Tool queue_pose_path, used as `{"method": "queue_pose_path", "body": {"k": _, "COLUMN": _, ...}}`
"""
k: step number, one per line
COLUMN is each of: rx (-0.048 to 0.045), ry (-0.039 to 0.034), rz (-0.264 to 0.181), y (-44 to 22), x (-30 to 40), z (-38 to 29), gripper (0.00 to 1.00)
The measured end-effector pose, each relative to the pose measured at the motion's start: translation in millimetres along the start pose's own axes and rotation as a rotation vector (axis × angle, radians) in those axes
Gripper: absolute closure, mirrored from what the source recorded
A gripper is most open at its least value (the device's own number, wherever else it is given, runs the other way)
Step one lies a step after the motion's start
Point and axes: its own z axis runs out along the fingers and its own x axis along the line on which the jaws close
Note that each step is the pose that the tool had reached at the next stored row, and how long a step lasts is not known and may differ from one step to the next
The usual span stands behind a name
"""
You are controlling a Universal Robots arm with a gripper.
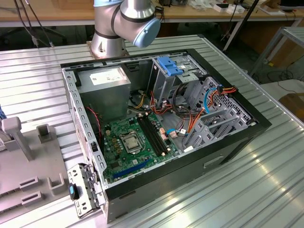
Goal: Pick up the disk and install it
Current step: 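Pick up the disk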
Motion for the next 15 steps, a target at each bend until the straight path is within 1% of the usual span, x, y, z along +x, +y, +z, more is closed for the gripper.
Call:
{"method": "queue_pose_path", "body": {"k": 2, "rx": -0.0001, "ry": -0.0013, "rz": -0.036, "y": 0.0, "x": 0.0, "z": 0.4, "gripper": 0.89}}
{"method": "queue_pose_path", "body": {"k": 5, "rx": 0.0010, "ry": -0.0044, "rz": -0.152, "y": 0.1, "x": 0.0, "z": 1.1, "gripper": 0.89}}
{"method": "queue_pose_path", "body": {"k": 6, "rx": 0.0031, "ry": -0.0048, "rz": -0.199, "y": 0.1, "x": 0.0, "z": 1.3, "gripper": 0.89}}
{"method": "queue_pose_path", "body": {"k": 7, "rx": 0.0045, "ry": -0.0050, "rz": -0.225, "y": 0.1, "x": 0.0, "z": 1.4, "gripper": 0.89}}
{"method": "queue_pose_path", "body": {"k": 11, "rx": 0.0089, "ry": -0.0051, "rz": -0.302, "y": 0.1, "x": 0.0, "z": 1.8, "gripper": 0.89}}
{"method": "queue_pose_path", "body": {"k": 12, "rx": 0.0102, "ry": -0.0053, "rz": -0.330, "y": 0.1, "x": 0.0, "z": 1.9, "gripper": 0.89}}
{"method": "queue_pose_path", "body": {"k": 14, "rx": 0.0112, "ry": -0.0063, "rz": -0.368, "y": 0.1, "x": 0.0, "z": 2.1, "gripper": 0.89}}
{"method": "queue_pose_path", "body": {"k": 15, "rx": 0.0117, "ry": -0.0071, "rz": -0.396, "y": 0.1, "x": 0.0, "z": 2.2, "gripper": 0.89}}
